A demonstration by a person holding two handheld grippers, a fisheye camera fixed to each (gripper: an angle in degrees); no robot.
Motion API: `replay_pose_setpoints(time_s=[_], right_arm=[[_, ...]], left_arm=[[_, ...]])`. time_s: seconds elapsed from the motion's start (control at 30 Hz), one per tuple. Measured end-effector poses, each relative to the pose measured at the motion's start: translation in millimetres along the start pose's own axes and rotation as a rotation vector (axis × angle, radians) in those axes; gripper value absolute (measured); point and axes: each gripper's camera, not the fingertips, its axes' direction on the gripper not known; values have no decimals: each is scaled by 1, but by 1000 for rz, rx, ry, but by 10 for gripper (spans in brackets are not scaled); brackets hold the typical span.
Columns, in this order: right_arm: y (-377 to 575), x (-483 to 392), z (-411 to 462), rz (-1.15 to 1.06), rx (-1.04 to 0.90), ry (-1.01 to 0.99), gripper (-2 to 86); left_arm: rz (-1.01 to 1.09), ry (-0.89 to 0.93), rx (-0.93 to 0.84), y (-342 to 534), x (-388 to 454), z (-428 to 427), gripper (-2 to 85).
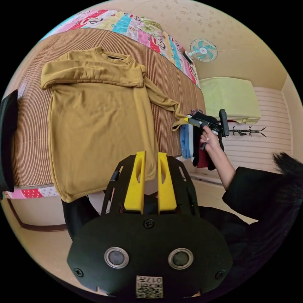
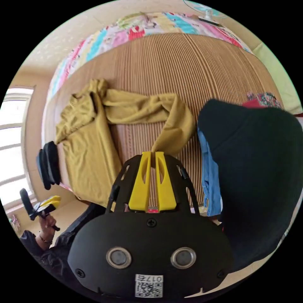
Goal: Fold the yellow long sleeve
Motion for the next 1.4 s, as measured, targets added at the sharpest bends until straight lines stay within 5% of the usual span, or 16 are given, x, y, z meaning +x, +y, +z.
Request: replay_pose_setpoints(time_s=[0.13, 0.33, 0.53, 0.63, 0.77, 0.93, 1.0, 1.27, 1.4], right_arm=[[-16, -32, -174, -113, 301, -254, 32], [-81, -83, -291, -304, 387, -791, 37], [-128, -300, -186, -575, 42, -1016, 73], [-119, -329, -123, -519, -78, -1093, 83], [-82, -279, -93, -396, -70, -835, 89], [6, -165, 2, -218, -345, -278, 100], [46, -137, 32, -183, -480, -200, 102], [178, -62, 55, 2, -679, -209, 106], [190, -28, 50, 68, -644, -290, 99]], left_arm=[[-76, 34, 95, 7, -6, -31, 65], [-90, 27, 159, 14, -3, -73, 65], [-199, 24, 226, 26, -18, -102, 68], [-249, -13, 224, 23, -32, -113, 85], [-307, -63, 217, 14, -62, -130, 91], [-349, -134, 124, -4, -120, -131, 110], [-324, -129, 55, -14, -142, -126, 123], [-69, -210, -436, -55, -186, -102, 136], [-34, -209, -503, -72, -196, -95, 135]])
